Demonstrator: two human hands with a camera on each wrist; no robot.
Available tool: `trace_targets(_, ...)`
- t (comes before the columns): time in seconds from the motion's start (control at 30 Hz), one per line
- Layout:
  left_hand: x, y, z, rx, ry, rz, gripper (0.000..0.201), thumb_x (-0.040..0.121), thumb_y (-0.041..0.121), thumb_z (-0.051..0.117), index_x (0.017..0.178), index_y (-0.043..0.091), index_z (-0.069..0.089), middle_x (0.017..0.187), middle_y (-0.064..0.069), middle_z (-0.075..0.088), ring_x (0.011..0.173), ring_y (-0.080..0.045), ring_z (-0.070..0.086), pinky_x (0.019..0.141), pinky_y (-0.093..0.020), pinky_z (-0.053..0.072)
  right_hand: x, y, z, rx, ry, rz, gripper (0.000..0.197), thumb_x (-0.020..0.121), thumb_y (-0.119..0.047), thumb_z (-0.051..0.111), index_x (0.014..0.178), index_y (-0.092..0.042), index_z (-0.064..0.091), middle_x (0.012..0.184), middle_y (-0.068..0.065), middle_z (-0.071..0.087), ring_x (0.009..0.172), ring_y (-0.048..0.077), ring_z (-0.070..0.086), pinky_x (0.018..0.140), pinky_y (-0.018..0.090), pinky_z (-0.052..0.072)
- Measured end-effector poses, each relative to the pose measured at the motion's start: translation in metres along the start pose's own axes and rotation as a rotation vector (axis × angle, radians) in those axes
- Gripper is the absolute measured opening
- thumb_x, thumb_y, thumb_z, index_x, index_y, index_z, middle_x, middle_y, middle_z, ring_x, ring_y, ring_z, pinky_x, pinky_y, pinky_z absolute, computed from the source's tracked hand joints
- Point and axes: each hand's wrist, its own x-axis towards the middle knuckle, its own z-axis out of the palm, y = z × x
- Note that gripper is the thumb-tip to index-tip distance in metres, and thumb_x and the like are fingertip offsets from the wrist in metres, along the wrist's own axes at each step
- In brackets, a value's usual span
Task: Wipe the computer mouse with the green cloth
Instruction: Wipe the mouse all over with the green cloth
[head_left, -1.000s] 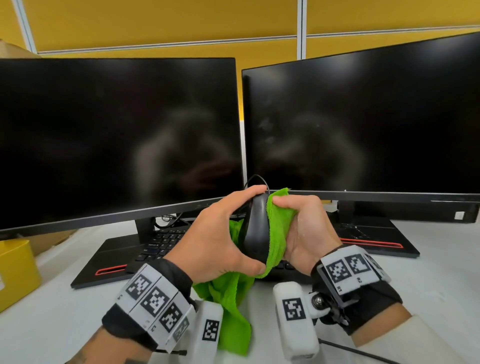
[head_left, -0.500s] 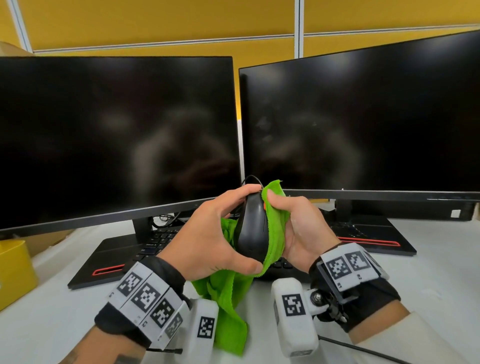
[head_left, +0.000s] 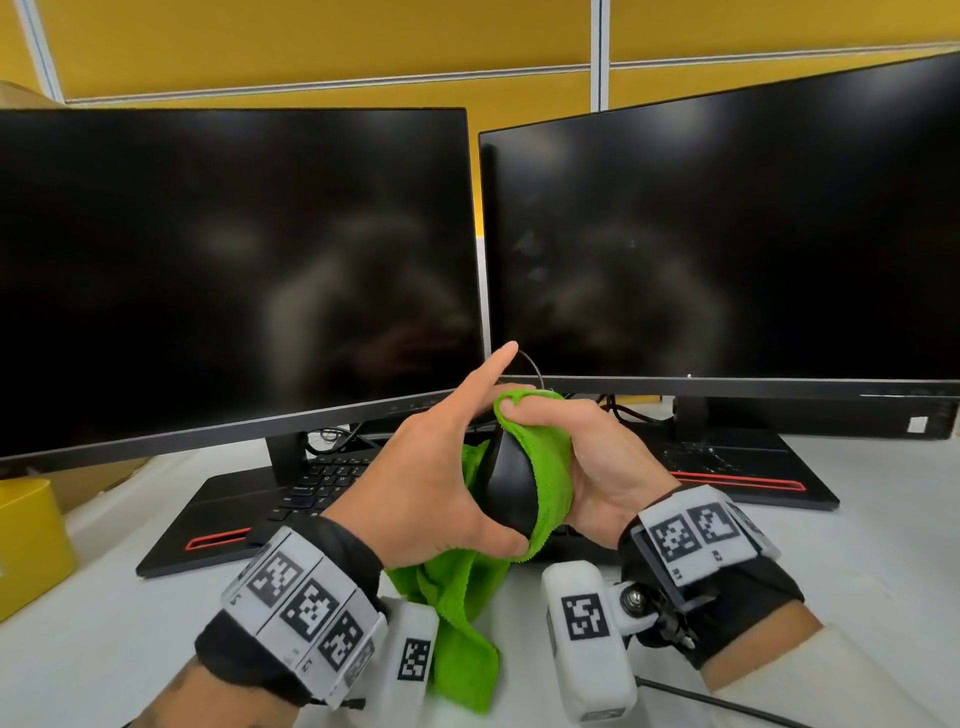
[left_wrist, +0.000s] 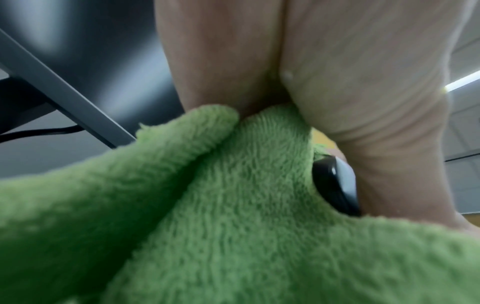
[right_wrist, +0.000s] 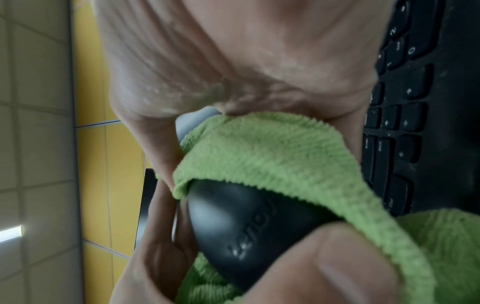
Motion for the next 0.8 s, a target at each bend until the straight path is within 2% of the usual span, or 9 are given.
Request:
trace_targets(0.17, 0.000, -0.004, -0.001, 0.009, 0.029, -0.012, 0.152, 0.049, 0.023, 0.104, 0.165, 0.047, 0.009, 0.149, 0.037, 0.050, 0.143, 0.010, 0.043, 0.115, -0.015, 0.036, 0.000, 0.000, -0.001, -0.019, -0.065, 0.013, 0.019, 0.081, 0.000, 0.076, 0.101, 0.000, 0.077, 0.090, 0.019, 0.074, 0.082, 0.032, 0.074, 0.085, 0.047, 0.062)
trace_targets(0.3, 0.001, -0.003, 0.000, -0.020, 0.032, -0.011, 0.147, 0.050, 0.022, 0.104, 0.164, 0.048, 0.014, 0.152, 0.034, 0.049, 0.143, 0.011, 0.043, 0.117, -0.018, 0.037, 0.000, -0.002, 0.002, -0.012, -0.009, -0.012, 0.028, 0.090, -0.018, 0.074, 0.113, -0.004, 0.077, 0.106, 0.021, 0.077, 0.095, 0.035, 0.075, 0.094, 0.054, 0.060)
trace_targets(0.4, 0.001, 0.001, 0.001, -0.060, 0.010, 0.010, 0.141, 0.052, 0.020, 0.103, 0.163, 0.046, 0.020, 0.154, 0.032, 0.048, 0.145, 0.013, 0.039, 0.120, -0.021, 0.036, 0.000, -0.004, 0.002, 0.071, 0.062, -0.012, 0.032, 0.094, -0.035, 0.070, 0.113, -0.010, 0.078, 0.101, 0.016, 0.079, 0.097, 0.036, 0.075, 0.099, 0.060, 0.056)
trace_targets(0.5, 0.002, 0.002, 0.001, -0.072, 0.028, 0.025, 0.139, 0.051, 0.020, 0.104, 0.162, 0.043, 0.025, 0.155, 0.030, 0.048, 0.145, 0.012, 0.040, 0.120, -0.019, 0.036, 0.001, -0.002, 0.003, 0.092, 0.079, -0.044, 0.036, 0.094, -0.035, 0.071, 0.116, -0.008, 0.078, 0.114, 0.024, 0.076, 0.109, 0.042, 0.073, 0.105, 0.064, 0.051)
trace_targets(0.57, 0.002, -0.001, 0.001, -0.082, 0.067, 0.026, 0.137, 0.049, 0.018, 0.104, 0.161, 0.039, 0.029, 0.152, 0.028, 0.053, 0.143, 0.011, 0.044, 0.117, -0.014, 0.036, 0.003, 0.001, 0.003, 0.083, 0.042, -0.066, 0.037, 0.094, -0.026, 0.072, 0.120, 0.000, 0.074, 0.128, 0.034, 0.068, 0.120, 0.048, 0.067, 0.107, 0.065, 0.049)
trace_targets(0.63, 0.002, -0.003, 0.002, -0.100, 0.116, 0.013, 0.134, 0.049, 0.014, 0.104, 0.160, 0.035, 0.033, 0.147, 0.026, 0.058, 0.140, 0.011, 0.047, 0.111, -0.007, 0.035, 0.001, 0.003, 0.003, 0.079, -0.058, -0.073, 0.034, 0.093, -0.012, 0.069, 0.121, 0.008, 0.069, 0.120, 0.038, 0.068, 0.111, 0.046, 0.071, 0.101, 0.058, 0.056)
trace_targets(0.7, 0.002, -0.005, 0.002, -0.107, 0.155, 0.006, 0.132, 0.048, 0.014, 0.105, 0.159, 0.034, 0.035, 0.145, 0.024, 0.060, 0.138, 0.010, 0.049, 0.110, -0.008, 0.037, 0.000, 0.003, 0.001, 0.087, -0.183, -0.058, 0.022, 0.091, 0.002, 0.066, 0.112, 0.007, 0.069, 0.097, 0.026, 0.072, 0.088, 0.033, 0.075, 0.080, 0.044, 0.065)
trace_targets(0.73, 0.002, -0.005, 0.001, -0.104, 0.172, 0.002, 0.131, 0.048, 0.015, 0.105, 0.158, 0.034, 0.036, 0.145, 0.024, 0.060, 0.138, 0.010, 0.050, 0.109, -0.009, 0.038, 0.000, 0.004, -0.001, 0.096, -0.221, -0.053, 0.023, 0.088, 0.009, 0.066, 0.111, 0.006, 0.067, 0.092, 0.022, 0.070, 0.083, 0.031, 0.074, 0.074, 0.041, 0.065)
trace_targets(0.8, 0.003, -0.007, 0.000, -0.119, 0.215, -0.007, 0.131, 0.047, 0.014, 0.106, 0.157, 0.031, 0.038, 0.145, 0.025, 0.059, 0.136, 0.013, 0.050, 0.106, -0.006, 0.039, 0.001, 0.008, -0.002, 0.096, -0.282, -0.048, 0.046, 0.079, 0.019, 0.066, 0.123, 0.009, 0.061, 0.098, 0.025, 0.068, 0.086, 0.034, 0.073, 0.074, 0.044, 0.065)
